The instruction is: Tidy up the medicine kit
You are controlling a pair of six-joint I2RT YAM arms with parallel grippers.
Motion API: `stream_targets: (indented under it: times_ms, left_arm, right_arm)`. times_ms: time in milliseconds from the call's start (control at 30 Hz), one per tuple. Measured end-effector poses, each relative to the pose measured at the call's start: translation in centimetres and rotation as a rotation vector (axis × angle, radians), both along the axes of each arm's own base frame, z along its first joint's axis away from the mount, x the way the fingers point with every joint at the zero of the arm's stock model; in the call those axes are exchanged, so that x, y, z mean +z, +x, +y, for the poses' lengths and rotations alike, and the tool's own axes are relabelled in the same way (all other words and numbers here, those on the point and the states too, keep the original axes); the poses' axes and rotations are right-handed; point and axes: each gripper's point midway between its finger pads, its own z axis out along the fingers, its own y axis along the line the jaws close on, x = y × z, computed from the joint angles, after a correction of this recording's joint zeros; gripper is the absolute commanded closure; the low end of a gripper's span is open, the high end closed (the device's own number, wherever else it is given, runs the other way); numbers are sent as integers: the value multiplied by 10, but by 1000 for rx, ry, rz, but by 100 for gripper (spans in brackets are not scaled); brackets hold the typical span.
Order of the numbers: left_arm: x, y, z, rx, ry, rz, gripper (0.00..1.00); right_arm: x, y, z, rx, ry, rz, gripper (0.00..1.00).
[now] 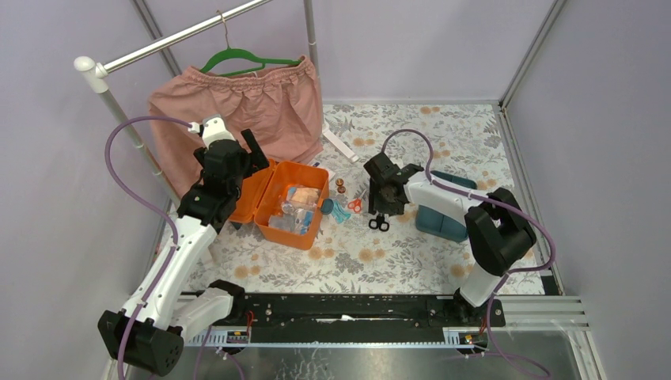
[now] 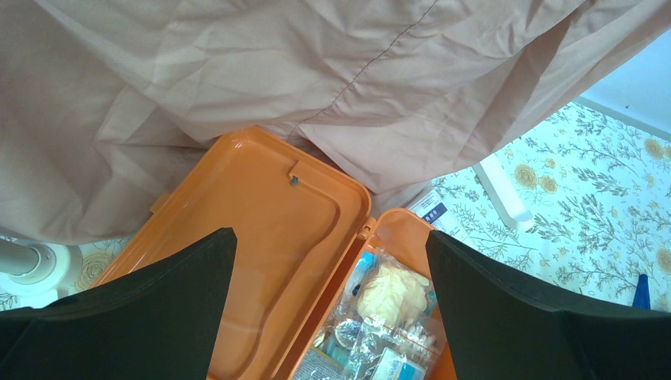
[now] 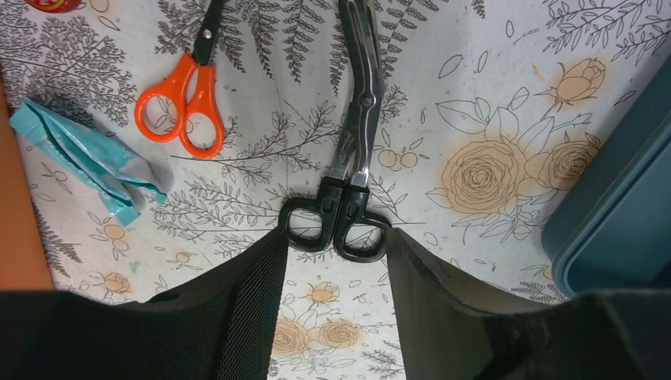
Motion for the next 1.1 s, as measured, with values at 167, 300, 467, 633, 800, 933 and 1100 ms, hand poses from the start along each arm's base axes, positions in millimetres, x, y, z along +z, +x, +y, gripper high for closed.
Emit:
stream_targets:
  times_ms: [167, 300, 467, 633, 800, 933, 1100]
  left_arm:
    - [0, 0, -1, -3, 0, 0, 1]
    - [0, 0, -2, -6, 0, 0, 1]
    - [0, 0, -2, -6, 0, 0, 1]
    - [0, 0, -2, -6, 0, 0, 1]
    - [0, 0, -2, -6, 0, 0, 1]
    - [0, 0, -2, -6, 0, 1, 1]
    - [0, 0, -2, -6, 0, 0, 1]
  right_arm:
    - [-7, -1, -1, -4, -8, 15, 39]
    - [-18, -1, -2, -9, -31, 33, 37]
    - [-31, 4, -2, -13, -65, 45, 37]
    - [-36, 7, -1, -10, -70, 48, 39]
    - [-37, 7, -1, -2, -77, 49, 48]
    - [-37, 4, -4, 2, -78, 45, 50]
    - [-37, -13, -18, 6, -95, 63, 47]
